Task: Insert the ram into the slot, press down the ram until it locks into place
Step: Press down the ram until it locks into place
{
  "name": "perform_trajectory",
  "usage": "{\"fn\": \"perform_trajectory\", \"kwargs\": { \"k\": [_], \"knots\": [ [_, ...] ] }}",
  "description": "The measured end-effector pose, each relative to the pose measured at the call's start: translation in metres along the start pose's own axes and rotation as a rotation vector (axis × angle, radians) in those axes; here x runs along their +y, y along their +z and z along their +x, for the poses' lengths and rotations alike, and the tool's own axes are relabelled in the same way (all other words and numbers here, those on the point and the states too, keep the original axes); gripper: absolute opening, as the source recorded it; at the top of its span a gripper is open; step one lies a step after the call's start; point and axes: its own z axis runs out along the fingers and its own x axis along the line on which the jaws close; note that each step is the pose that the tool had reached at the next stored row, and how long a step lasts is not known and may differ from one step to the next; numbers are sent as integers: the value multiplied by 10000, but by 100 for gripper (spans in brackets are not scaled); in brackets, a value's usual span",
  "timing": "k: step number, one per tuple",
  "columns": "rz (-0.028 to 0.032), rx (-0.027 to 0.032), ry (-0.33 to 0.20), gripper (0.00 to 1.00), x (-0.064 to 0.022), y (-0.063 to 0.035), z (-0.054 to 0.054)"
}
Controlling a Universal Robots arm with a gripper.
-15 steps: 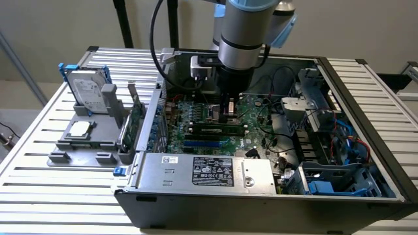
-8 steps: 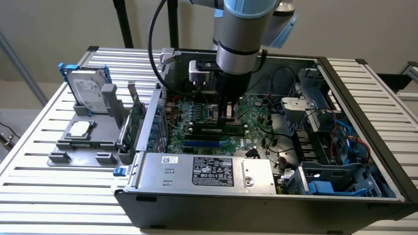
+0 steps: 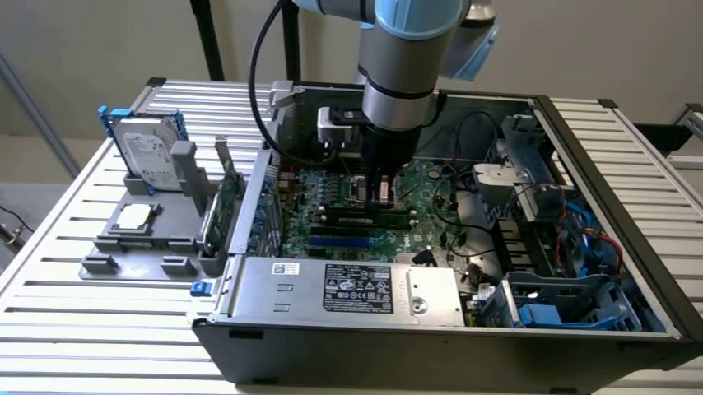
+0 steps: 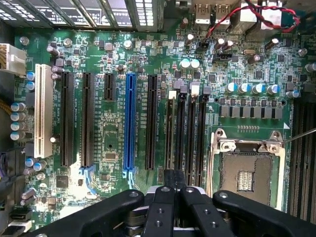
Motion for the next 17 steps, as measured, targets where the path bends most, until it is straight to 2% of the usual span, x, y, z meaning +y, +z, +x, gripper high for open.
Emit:
{"fn": "perform_trajectory", "kwargs": {
  "k": [1,6,8,17],
  "knots": [
    [12,-31,4,11,1,-34,-5],
    [-4,-16,10,11,-44,-266,-1],
    [-4,-17,9,11,-63,-322,2],
    [-3,-22,11,11,-73,-342,5]
  ]
}}
